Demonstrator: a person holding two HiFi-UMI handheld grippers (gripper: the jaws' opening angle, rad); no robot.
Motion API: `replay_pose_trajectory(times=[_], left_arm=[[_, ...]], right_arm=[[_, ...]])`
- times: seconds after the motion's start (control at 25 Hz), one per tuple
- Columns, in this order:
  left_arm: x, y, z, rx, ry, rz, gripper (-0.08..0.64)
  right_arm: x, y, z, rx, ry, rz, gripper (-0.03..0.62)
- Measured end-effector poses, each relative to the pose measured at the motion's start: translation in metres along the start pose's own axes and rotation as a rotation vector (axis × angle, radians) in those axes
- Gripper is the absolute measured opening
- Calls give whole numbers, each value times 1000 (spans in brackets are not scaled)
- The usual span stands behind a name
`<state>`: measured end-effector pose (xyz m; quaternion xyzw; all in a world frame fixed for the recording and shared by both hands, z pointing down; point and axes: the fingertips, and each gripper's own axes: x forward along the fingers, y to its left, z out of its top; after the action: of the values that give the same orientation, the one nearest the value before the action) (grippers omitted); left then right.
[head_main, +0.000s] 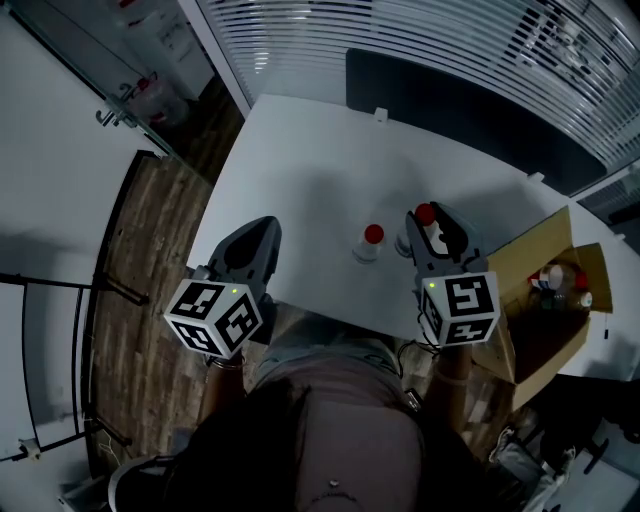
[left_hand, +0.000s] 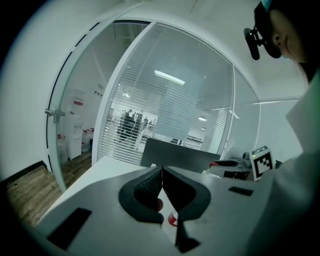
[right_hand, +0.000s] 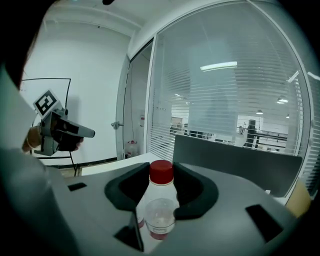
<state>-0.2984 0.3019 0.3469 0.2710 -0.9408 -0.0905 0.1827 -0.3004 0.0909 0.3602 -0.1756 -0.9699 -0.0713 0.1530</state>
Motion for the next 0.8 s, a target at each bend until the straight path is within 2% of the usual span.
replay_pose_trajectory(times=[0.2, 0.8], left_arm=[[7, 2, 3, 11, 3, -14, 9], [21, 2, 4, 32, 18, -41, 9]], right_arm=[[9, 0, -23, 17, 37, 8, 166], [21, 4, -58, 15, 77, 10, 166]])
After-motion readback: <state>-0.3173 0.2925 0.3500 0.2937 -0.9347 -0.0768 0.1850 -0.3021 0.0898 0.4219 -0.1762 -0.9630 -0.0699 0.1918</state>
